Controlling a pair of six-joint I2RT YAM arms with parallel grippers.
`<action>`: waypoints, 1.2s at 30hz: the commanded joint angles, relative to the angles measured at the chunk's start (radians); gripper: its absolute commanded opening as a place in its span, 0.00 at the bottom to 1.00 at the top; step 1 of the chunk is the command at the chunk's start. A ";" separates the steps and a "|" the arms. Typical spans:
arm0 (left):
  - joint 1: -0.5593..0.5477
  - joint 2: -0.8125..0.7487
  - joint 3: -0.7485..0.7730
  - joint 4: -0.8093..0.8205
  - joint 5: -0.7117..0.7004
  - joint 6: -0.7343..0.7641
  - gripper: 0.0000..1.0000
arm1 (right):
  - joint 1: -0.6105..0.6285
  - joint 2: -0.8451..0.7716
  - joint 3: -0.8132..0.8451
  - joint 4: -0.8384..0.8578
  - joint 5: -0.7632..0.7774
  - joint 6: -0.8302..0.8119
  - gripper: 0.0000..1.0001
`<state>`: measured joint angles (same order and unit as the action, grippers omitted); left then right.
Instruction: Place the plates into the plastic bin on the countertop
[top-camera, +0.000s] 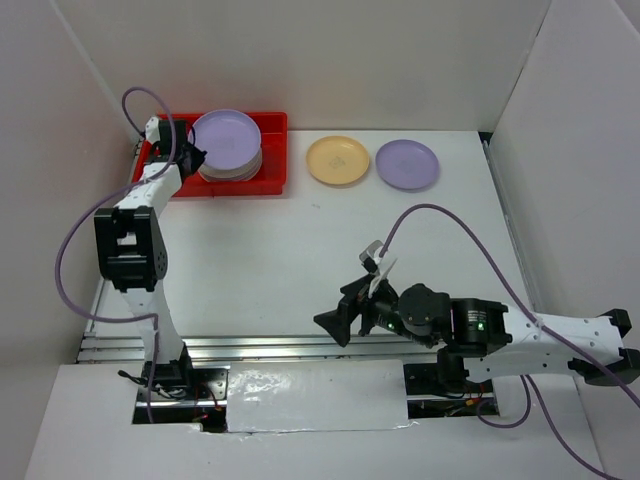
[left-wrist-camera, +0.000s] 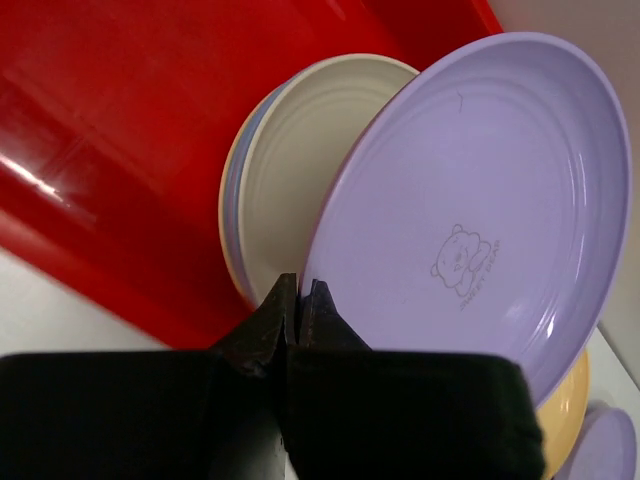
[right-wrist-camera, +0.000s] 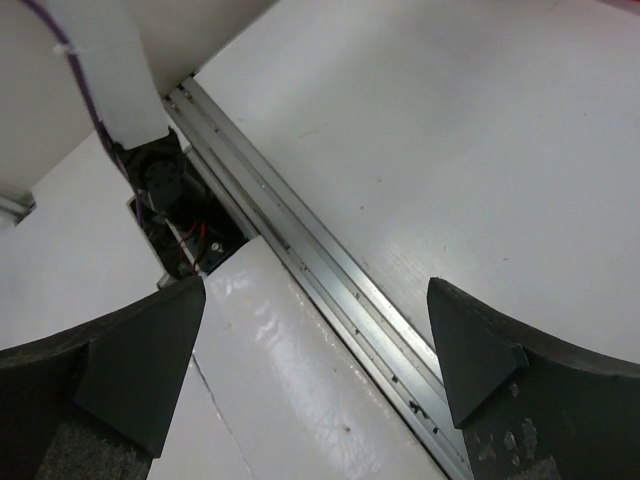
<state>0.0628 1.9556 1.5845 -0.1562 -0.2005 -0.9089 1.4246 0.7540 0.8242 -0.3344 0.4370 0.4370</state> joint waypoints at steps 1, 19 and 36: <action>0.018 0.061 0.123 0.058 0.016 0.033 0.00 | 0.046 -0.027 0.006 -0.084 -0.009 0.017 1.00; -0.095 -0.520 -0.101 -0.317 -0.042 0.001 0.99 | -0.742 0.172 0.024 0.027 -0.250 0.269 1.00; -0.681 -0.791 -0.466 -0.301 0.055 0.124 0.99 | -1.561 1.353 0.839 0.061 -0.440 0.433 1.00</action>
<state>-0.5846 1.2068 1.0828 -0.4892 -0.1078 -0.7887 -0.1505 2.0281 1.4807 -0.1162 -0.0326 0.8478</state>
